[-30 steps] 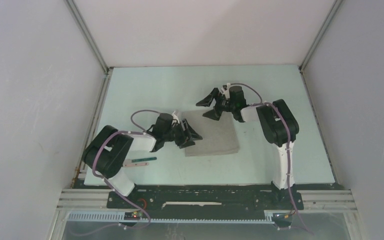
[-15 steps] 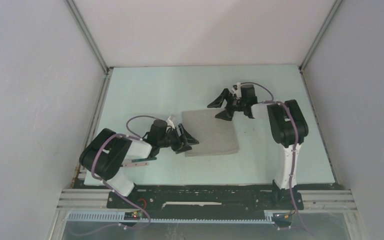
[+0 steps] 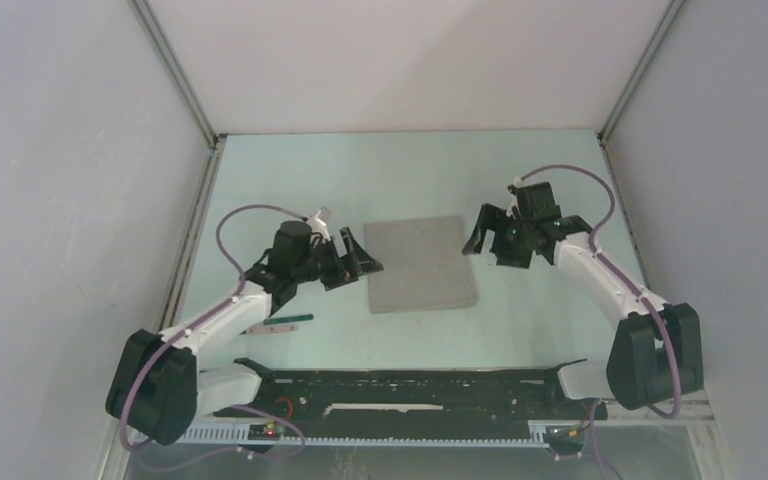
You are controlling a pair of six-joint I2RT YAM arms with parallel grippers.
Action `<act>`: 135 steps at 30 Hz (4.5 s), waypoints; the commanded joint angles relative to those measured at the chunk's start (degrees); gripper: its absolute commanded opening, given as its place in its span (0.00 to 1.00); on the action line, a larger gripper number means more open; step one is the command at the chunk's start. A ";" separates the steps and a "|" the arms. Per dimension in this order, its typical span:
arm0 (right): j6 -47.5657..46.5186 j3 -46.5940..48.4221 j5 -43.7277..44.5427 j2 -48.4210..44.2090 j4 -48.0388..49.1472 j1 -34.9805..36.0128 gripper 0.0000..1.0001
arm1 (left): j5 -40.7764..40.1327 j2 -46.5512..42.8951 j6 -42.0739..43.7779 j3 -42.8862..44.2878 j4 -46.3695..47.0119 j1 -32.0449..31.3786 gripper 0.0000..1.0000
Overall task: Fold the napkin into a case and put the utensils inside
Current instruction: Smooth out the square-folded napkin at the center of the board, then pick up the top corner of the square-folded napkin from the center of the board.
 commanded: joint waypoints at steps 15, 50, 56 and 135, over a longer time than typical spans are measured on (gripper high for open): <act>5.41 -14.87 -4.11 -8.83 1.11 -2.62 0.85 | 0.83 7.57 -0.31 -6.28 0.17 8.06 0.89; 6.71 -15.95 -6.71 2.53 8.58 -2.39 0.51 | 1.71 19.96 -8.84 -11.00 14.10 -3.67 0.25; 6.41 -16.40 -6.50 2.92 8.08 -2.61 0.47 | 1.88 20.28 -9.46 -11.77 15.46 -3.84 0.22; 8.79 -18.38 -7.36 3.84 11.27 -1.65 0.32 | 2.34 20.45 -8.50 -11.35 14.92 -3.84 0.18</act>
